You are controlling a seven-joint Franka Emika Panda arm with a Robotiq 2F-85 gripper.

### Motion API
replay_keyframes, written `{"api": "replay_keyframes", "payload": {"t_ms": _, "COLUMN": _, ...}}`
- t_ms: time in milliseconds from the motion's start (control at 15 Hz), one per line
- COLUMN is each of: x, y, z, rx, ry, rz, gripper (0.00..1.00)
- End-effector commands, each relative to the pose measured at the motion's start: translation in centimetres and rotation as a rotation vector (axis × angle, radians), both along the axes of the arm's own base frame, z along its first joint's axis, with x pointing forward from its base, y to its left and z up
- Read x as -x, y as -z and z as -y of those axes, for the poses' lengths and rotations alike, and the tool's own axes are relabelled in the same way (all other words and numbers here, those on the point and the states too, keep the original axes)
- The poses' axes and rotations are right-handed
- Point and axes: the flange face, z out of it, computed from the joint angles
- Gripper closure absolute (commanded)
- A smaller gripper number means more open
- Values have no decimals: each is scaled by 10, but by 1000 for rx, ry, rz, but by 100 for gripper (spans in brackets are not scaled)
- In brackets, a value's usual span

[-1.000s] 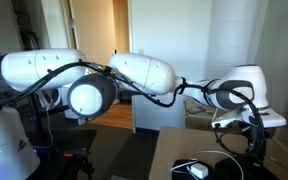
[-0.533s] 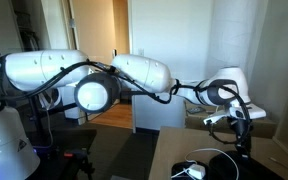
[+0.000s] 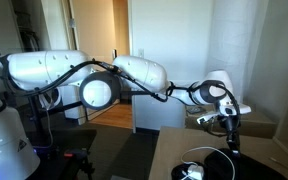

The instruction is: Move the portable bag slightly to the left and close it

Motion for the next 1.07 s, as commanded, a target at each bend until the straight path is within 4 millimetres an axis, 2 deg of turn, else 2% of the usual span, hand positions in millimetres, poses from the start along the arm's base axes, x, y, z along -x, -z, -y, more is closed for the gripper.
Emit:
{"api": "replay_keyframes", "payload": {"t_ms": 0, "x": 0, "y": 0, "z": 0, "rx": -1, "ry": 0, "rz": 0, "gripper": 95}}
{"api": "replay_keyframes", "payload": {"t_ms": 600, "x": 0, "y": 0, "z": 0, "rx": -2, "ry": 1, "rz": 0, "gripper": 95}}
{"api": "replay_keyframes", "payload": {"t_ms": 667, "x": 0, "y": 0, "z": 0, "rx": -2, "ry": 1, "rz": 0, "gripper": 99}}
{"api": "replay_keyframes", "payload": {"t_ms": 1000, "x": -1, "y": -3, "z": -16, "rx": 8, "ry": -40, "rz": 19, "gripper": 99}}
